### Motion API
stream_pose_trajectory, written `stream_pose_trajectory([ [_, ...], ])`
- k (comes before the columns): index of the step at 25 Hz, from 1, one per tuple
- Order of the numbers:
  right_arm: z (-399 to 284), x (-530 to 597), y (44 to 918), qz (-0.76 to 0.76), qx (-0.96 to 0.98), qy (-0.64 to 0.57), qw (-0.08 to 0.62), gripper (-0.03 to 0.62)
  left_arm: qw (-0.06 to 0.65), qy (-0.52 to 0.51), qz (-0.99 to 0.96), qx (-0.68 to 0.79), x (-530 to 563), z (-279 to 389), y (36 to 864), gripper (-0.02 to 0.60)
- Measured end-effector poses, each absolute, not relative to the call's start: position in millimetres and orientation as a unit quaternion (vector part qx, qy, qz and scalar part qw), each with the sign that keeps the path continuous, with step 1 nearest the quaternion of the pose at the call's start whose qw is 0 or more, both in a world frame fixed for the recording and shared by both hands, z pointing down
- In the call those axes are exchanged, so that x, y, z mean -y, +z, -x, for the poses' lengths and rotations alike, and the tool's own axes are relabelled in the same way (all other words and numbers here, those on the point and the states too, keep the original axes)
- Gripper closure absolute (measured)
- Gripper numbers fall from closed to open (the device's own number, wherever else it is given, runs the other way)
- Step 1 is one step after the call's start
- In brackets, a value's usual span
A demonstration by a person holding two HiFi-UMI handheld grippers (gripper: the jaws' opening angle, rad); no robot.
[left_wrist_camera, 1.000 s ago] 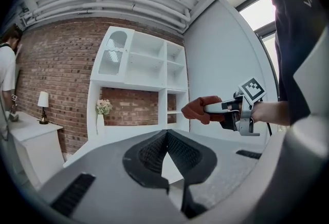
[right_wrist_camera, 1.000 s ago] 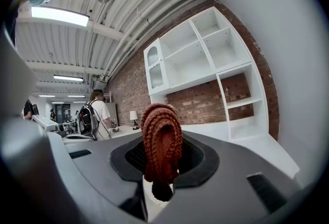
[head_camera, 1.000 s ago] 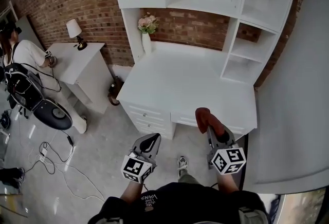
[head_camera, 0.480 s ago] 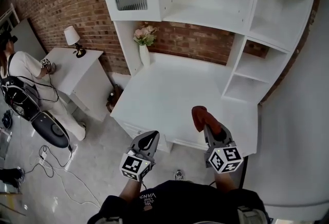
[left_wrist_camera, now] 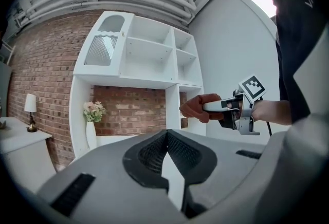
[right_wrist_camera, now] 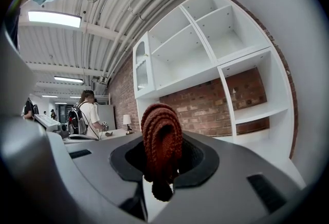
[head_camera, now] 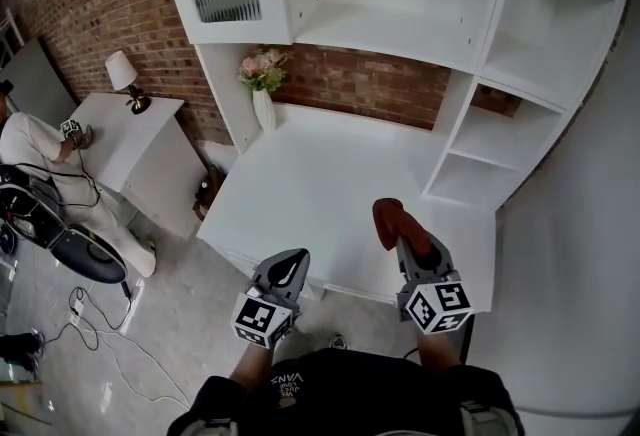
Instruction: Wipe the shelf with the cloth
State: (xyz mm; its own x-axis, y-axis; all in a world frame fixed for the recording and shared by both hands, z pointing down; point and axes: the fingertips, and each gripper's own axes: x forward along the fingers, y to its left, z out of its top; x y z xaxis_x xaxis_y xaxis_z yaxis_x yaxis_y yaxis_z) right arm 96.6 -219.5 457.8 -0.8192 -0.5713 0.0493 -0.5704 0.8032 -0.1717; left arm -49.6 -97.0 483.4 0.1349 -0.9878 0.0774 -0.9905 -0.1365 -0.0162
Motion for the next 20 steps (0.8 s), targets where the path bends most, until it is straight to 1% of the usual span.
stream_pose_trajectory([
  [10,-63.1,257.4,441.1,0.351,-0.934,-0.062,0.015,0.499,0.013,0.017,-0.790,0.613,158.4,94.4,483.4,0.575],
  [20,12.2,304.2,388.9,0.385,-0.922,-0.008,0.041,0.499,-0.007,0.011,-0.827,0.562,221.6,168.3,457.5,0.575],
])
